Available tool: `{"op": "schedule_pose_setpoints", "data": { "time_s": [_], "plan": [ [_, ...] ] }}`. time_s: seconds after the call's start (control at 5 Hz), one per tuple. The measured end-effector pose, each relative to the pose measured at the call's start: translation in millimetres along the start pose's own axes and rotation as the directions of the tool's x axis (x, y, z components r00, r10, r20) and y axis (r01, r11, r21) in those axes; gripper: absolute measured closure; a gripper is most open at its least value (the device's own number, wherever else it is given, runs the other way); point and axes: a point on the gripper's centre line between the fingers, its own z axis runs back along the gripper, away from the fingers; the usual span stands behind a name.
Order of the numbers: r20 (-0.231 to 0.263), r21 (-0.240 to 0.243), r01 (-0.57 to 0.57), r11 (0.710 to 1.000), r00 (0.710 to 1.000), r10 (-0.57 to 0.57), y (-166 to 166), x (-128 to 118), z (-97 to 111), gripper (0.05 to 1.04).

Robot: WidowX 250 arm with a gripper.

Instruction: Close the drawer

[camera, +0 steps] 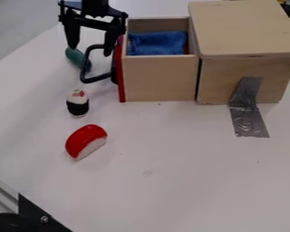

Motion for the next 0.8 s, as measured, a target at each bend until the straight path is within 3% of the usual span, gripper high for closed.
{"op": "schedule_pose_setpoints", "data": {
  "time_s": [0.6,0.8],
  "plan": [
    [0.01,0.006,0.091,0.996,0.996,-0.091,-26.3,-2.0,-4.0,0.083],
    [0.02,0.031,0.142,0.989,0.99,-0.143,-37.1,-5.1,-3.5,0.083]
  ]
}}
